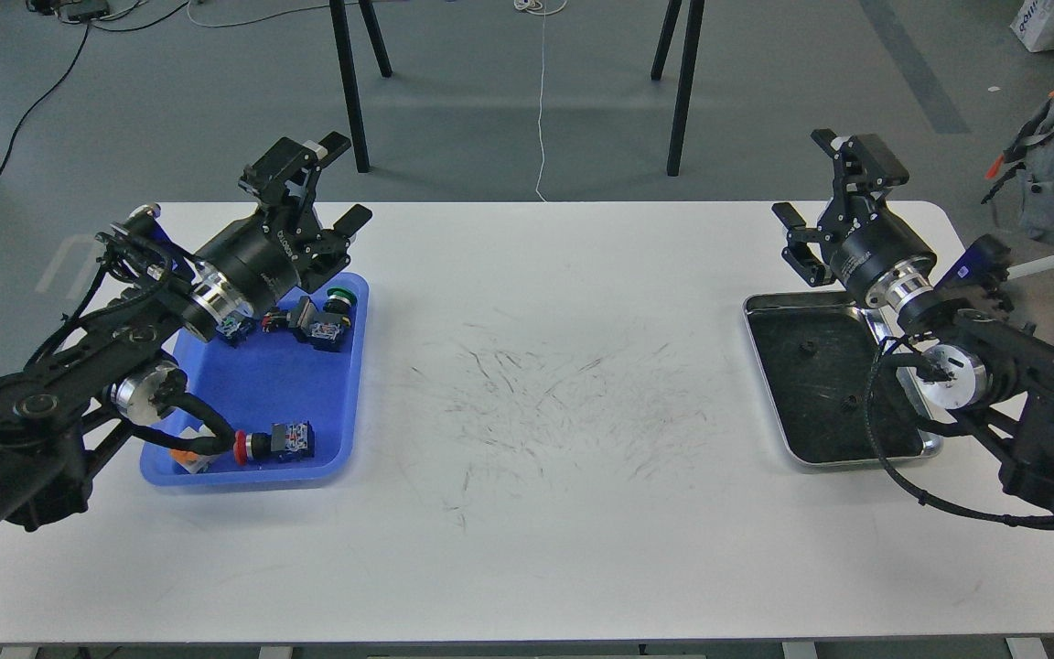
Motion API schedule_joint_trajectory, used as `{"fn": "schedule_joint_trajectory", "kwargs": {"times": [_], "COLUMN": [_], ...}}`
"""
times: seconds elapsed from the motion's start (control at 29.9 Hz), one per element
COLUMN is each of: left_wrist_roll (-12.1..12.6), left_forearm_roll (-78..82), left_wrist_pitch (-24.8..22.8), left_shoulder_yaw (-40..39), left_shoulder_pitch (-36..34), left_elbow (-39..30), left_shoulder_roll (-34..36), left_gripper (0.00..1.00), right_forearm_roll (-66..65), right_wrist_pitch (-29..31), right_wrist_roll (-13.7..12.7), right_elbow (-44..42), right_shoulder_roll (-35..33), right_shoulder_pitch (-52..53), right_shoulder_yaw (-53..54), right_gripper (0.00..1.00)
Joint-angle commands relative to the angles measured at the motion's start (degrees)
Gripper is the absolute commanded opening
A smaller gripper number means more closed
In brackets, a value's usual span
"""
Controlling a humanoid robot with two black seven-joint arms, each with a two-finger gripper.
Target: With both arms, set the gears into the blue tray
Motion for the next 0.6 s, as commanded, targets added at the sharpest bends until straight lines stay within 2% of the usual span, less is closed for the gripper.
{"fn": "schedule_joint_trajectory", "kwargs": {"times": [0.0, 0.57], "left_wrist_roll": [0.0, 0.0], "left_forearm_roll": [0.1, -0.3], "left_wrist_pitch": [0.0, 0.2], "left_shoulder_yaw": [0.1, -0.3], "left_shoulder_pitch": [0.3, 0.7], "left_elbow": [0.0, 0.5], "left_shoulder_roll": [0.2, -0.2], "left_gripper": [1.00, 1.00], "right_forearm_roll": [-0.2, -0.1], "right_wrist_pitch": [0.1, 1.6], "right_wrist_roll": [0.0, 0.0], "right_elbow": [-0.2, -0.5], "right_shoulder_roll": [-0.2, -1.7], "right_shoulder_pitch": [0.2, 0.3], "right_shoulder_yaw": [-0.4, -1.5], "right_gripper": [0.98, 0.98]}}
